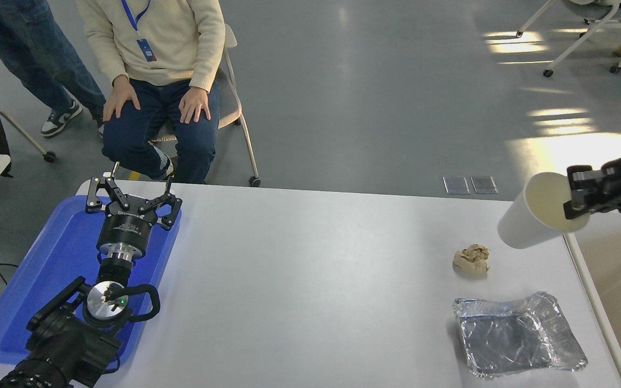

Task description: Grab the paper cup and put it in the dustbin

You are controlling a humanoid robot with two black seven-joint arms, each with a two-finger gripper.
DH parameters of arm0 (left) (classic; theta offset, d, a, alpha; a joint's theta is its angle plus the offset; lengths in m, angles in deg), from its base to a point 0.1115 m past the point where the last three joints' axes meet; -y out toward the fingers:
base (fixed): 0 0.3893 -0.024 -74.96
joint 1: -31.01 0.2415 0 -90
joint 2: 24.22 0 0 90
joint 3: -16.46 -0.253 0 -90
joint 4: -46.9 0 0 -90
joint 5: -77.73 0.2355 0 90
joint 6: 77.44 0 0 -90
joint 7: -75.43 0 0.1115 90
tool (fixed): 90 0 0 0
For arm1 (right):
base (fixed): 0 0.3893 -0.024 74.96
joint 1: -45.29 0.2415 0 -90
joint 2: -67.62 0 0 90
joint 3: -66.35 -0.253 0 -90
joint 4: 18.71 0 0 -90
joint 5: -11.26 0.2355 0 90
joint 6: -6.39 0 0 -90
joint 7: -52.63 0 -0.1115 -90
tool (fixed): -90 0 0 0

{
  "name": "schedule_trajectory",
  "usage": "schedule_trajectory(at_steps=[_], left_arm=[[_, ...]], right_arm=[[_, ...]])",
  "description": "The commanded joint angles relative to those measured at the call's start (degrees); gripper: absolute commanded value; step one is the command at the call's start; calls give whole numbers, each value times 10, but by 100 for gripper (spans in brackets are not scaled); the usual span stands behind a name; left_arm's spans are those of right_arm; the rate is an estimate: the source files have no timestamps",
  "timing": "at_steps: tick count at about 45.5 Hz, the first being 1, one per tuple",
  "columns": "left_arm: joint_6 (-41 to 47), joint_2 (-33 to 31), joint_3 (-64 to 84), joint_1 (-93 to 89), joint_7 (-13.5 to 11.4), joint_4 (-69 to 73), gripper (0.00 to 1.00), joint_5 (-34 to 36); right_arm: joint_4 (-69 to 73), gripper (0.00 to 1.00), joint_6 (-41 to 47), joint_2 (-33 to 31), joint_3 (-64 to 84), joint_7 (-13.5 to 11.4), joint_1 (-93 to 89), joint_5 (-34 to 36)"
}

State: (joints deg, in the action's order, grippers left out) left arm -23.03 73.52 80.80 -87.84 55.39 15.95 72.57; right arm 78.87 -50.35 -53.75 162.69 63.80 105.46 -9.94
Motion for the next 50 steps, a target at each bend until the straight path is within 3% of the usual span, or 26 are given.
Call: schedule_trajectory(at_steps=[1, 21, 29, 50], left_arm=[[0, 0, 0, 0, 0, 0, 100, 0], [0, 0, 0, 0, 0, 0, 100, 0], [0, 0, 0, -1, 0, 0, 100, 0], [0, 0, 0, -1, 0, 0, 100, 0]], right_arm=[[-40, 0, -2, -77, 75, 0, -1, -74], [-143, 0, -4, -235, 125, -2, -18, -183], [-219, 0, -27, -271, 106, -1, -84, -186], [-429, 0, -124, -284, -217, -3, -536, -174]])
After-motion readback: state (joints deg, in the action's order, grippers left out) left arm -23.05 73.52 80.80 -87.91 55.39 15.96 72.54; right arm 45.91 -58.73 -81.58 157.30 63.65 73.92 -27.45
